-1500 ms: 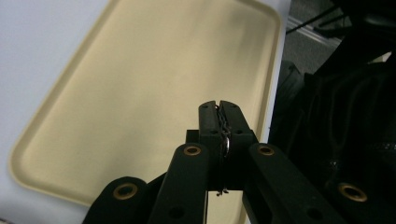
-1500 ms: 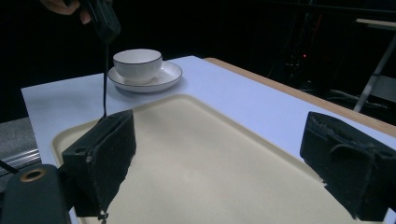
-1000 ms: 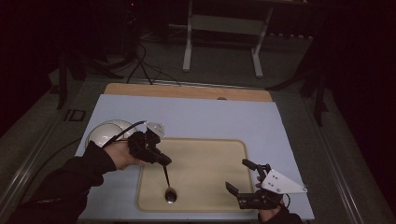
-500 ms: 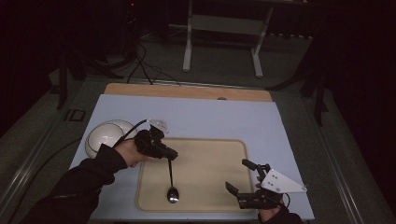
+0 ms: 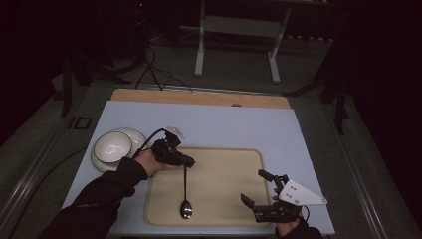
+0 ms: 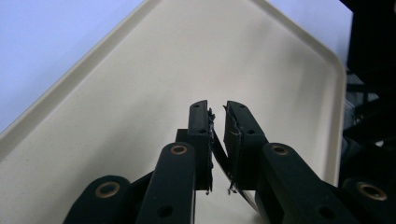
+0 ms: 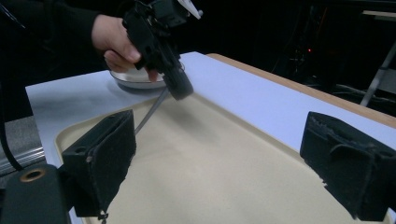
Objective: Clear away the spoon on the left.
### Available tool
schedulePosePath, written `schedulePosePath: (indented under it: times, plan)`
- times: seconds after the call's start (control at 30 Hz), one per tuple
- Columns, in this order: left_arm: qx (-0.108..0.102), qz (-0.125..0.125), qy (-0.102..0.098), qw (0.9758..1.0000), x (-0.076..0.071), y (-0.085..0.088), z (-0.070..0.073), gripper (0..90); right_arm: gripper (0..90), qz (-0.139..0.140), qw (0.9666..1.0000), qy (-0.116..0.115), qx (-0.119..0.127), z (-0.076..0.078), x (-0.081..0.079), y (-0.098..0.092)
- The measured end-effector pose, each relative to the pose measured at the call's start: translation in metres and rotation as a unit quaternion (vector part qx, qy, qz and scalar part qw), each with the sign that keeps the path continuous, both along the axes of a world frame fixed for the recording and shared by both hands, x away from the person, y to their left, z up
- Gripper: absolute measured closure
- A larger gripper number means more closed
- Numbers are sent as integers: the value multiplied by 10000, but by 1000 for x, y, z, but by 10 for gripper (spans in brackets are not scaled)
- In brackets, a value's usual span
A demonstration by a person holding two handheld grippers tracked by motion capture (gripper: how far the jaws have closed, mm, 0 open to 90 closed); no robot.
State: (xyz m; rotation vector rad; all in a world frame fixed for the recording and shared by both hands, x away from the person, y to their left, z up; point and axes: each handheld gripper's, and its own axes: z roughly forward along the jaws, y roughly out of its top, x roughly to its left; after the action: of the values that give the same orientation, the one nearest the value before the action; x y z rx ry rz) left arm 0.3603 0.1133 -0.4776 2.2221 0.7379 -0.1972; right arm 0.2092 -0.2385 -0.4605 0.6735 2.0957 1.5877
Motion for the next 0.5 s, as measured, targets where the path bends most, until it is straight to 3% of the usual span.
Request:
schedulePosePath:
  times: [0.3, 0.5]
  plan:
    - [-95, 443, 64, 9990, 8, -1, -22, 796, 107, -14, 10000, 2, -11, 0, 0, 0]
    - [13, 726, 147, 9973, 11, -2, -36, 782, 107, 0, 10000, 31, -18, 0, 1, 0]
